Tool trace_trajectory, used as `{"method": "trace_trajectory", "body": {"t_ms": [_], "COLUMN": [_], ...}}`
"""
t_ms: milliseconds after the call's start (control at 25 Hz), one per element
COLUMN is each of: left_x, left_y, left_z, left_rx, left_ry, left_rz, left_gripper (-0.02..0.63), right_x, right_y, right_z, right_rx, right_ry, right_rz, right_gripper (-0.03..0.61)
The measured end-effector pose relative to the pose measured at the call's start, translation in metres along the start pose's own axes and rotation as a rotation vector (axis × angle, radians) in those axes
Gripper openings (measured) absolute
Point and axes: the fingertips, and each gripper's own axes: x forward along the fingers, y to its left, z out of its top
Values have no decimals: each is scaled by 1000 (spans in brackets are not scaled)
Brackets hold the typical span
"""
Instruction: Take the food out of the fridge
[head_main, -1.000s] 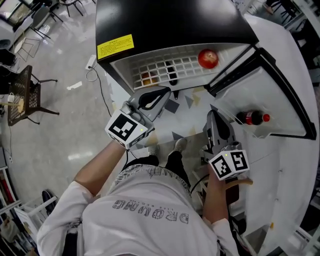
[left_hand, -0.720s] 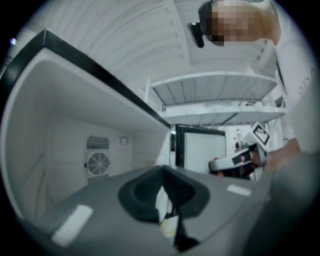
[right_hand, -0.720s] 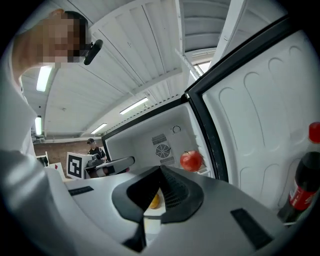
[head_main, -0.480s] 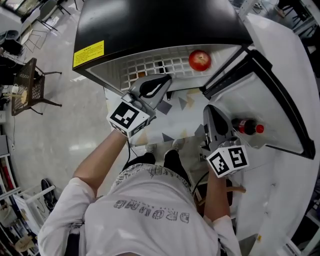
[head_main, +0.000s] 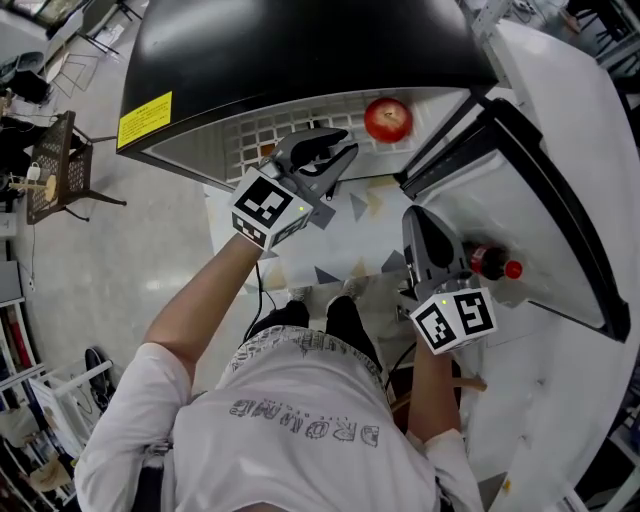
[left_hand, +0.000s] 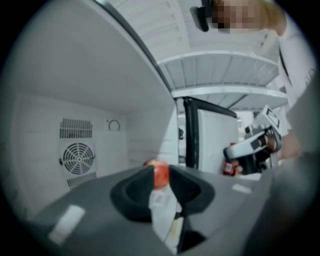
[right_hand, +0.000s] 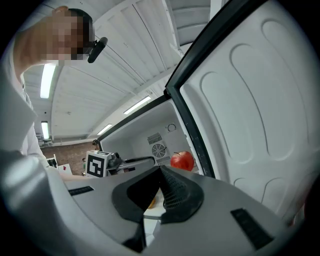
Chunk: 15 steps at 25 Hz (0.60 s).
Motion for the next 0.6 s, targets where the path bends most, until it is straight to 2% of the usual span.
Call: {"method": "trace_trajectory", "body": {"t_ms": [240,480,600], "left_x": [24,46,56], "left_y": [6,10,11], "left_z": [-8,-12,-13], "left_rx": [33,51,65], "left_ry": [56,102,126], "left_rz": [-22,-57,-76], "left_gripper": [162,277,314], "right_x": [7,11,11], "right_y": [-4,-8,-9], "right_z": [-4,-7,-8], "right_rx": [15,31,33], "right_ry": [6,10,11], "right_rz": [21,31,34], "right_gripper": [-3,-3,-3]}}
